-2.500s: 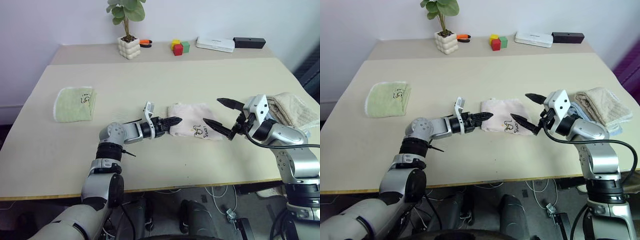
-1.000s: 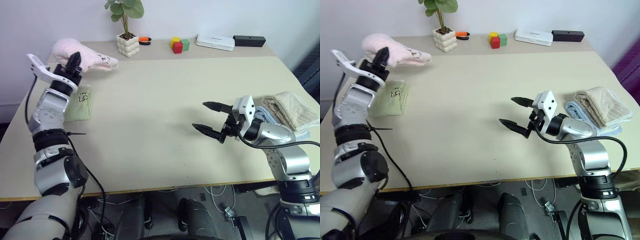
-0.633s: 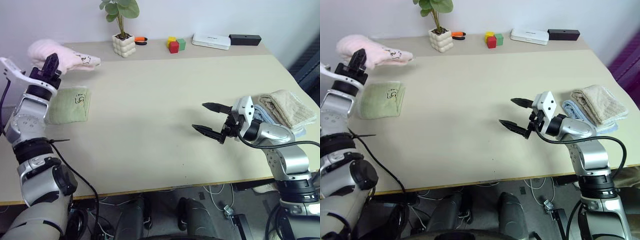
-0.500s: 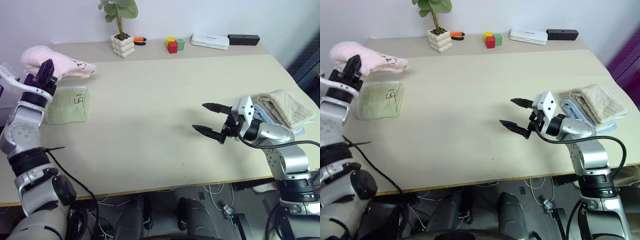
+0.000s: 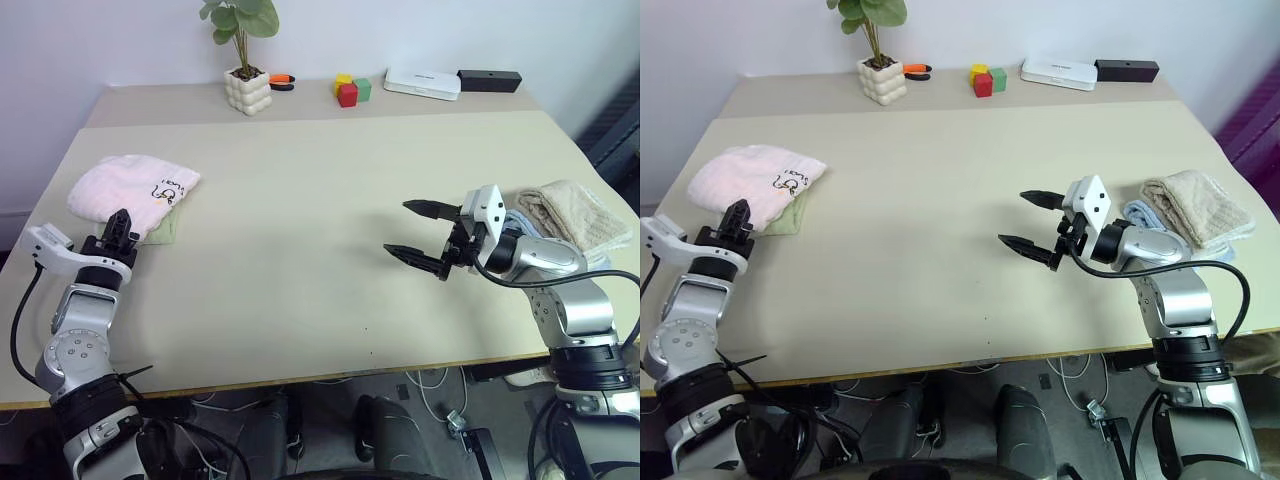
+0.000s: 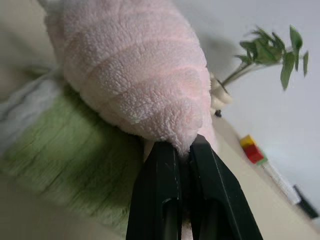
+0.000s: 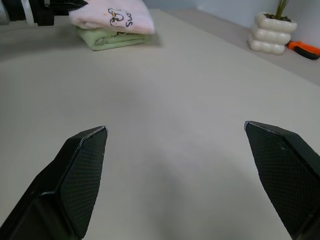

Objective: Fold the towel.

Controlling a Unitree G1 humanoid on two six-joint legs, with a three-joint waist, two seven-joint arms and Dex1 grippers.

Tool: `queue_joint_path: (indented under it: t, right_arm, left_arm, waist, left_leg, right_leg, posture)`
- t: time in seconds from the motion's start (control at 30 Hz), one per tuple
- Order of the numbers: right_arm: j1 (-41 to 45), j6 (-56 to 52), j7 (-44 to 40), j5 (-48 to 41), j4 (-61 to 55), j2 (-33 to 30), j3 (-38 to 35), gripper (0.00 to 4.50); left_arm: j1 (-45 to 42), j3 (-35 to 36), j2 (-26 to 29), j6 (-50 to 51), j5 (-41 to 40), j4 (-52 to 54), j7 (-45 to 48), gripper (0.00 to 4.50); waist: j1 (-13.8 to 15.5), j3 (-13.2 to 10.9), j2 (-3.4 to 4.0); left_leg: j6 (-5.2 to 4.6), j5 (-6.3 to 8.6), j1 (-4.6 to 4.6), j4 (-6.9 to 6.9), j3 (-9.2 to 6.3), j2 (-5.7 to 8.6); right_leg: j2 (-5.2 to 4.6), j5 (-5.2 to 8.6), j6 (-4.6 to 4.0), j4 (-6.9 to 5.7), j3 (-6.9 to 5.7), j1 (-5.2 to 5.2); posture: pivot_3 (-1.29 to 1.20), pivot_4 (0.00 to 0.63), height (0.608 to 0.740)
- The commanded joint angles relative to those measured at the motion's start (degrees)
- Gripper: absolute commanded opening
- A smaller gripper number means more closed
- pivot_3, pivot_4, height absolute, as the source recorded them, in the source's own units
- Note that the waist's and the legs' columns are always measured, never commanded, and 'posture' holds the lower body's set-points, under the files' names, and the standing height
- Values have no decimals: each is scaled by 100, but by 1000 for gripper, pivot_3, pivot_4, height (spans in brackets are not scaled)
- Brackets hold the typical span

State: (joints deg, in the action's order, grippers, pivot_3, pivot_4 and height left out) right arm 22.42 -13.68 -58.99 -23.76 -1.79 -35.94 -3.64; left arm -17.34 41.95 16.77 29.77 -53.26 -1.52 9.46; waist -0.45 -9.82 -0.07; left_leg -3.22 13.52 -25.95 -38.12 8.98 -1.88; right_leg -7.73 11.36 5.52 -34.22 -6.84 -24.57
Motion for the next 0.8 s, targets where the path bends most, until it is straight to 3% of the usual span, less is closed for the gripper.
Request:
queue_joint_path:
  t: [0.03,0.2,0.5,0.67,0.8]
  right_arm:
    - [113,134,-6,-22,13,-9,-90,4500]
    - [102,201,-1,-4,85,11,-98,4500]
    - [270,412,-96,65,526,1,-82,4500]
    - [354,494,-198,56,749,-33,-123,4500]
    - [449,257,-153,-88,712,26,-138,4500]
  left_arm:
    - [83,161,-109,-331,-230,499,-120,2013]
    - [326,79,-412,-494,-628,955,-14,4443]
    - [1087,-287,-884,-377,-1339,1862,-320,4443]
    - [1617,-1135,-987,-209,-1212,2533,-3,4443]
    - [1740,-2287,-2,325,-859,2898,1354,4443]
  waist:
    - [-8,0,0]
    - [-11,0,0]
    - [-9,0,-1]
    - [-6,0,0]
    - [4,-1,5]
  left_leg:
    - [-1,1,0,0,1,0]
    - [0,1,0,0,1,-1]
    - [-13,8,0,-2,0,-1]
    - [-29,17,-1,-1,4,0]
    - [-32,20,-2,-1,3,0]
  right_leg:
    - [0,0,0,1,0,0]
    - [0,0,0,0,0,0]
    - [1,0,-3,1,0,1]
    - [0,0,-3,7,1,2]
    - [3,1,-5,4,0,-4]
  posture:
    - [0,150,740]
    - [0,150,740]
    - [0,150,740]
    - [0,150,740]
    - [0,150,740]
